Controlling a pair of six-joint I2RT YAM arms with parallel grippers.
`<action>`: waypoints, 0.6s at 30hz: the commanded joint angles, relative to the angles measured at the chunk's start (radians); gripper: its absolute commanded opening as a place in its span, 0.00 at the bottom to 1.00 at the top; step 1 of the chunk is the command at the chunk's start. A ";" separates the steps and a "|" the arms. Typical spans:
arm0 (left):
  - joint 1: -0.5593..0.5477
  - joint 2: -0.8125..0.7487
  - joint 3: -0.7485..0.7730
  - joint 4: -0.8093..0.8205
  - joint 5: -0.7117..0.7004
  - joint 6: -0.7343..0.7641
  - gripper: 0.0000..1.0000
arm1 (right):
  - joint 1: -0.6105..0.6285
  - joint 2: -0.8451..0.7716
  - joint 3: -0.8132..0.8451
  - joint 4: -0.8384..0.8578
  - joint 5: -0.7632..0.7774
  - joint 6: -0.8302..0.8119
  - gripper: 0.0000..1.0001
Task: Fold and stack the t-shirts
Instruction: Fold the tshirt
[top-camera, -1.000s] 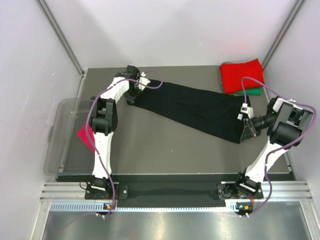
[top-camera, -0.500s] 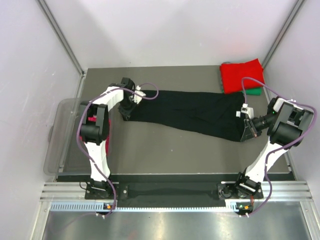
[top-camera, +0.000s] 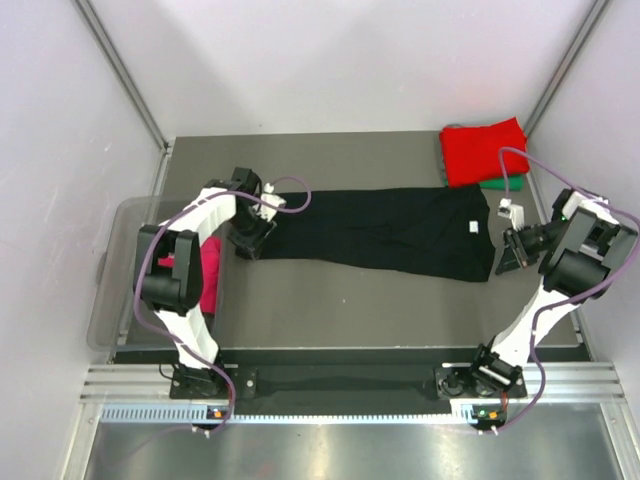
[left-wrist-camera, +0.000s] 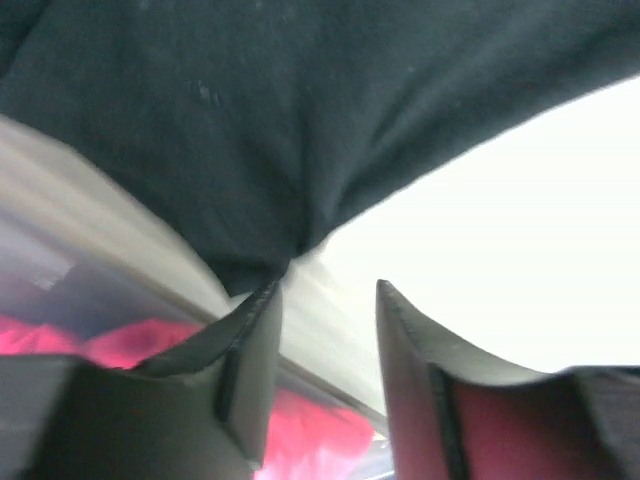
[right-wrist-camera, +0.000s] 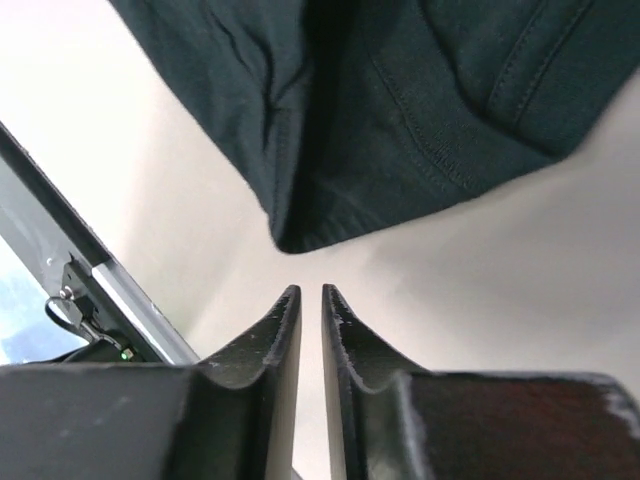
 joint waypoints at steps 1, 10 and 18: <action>-0.015 -0.117 0.037 -0.020 0.020 -0.029 0.58 | -0.008 -0.146 0.075 -0.134 -0.049 -0.021 0.16; -0.070 -0.110 0.144 -0.020 0.070 -0.047 0.57 | 0.076 -0.298 0.101 -0.091 -0.090 0.001 0.22; -0.083 0.024 0.102 0.083 0.069 -0.030 0.52 | 0.351 -0.283 0.007 0.038 -0.055 0.076 0.25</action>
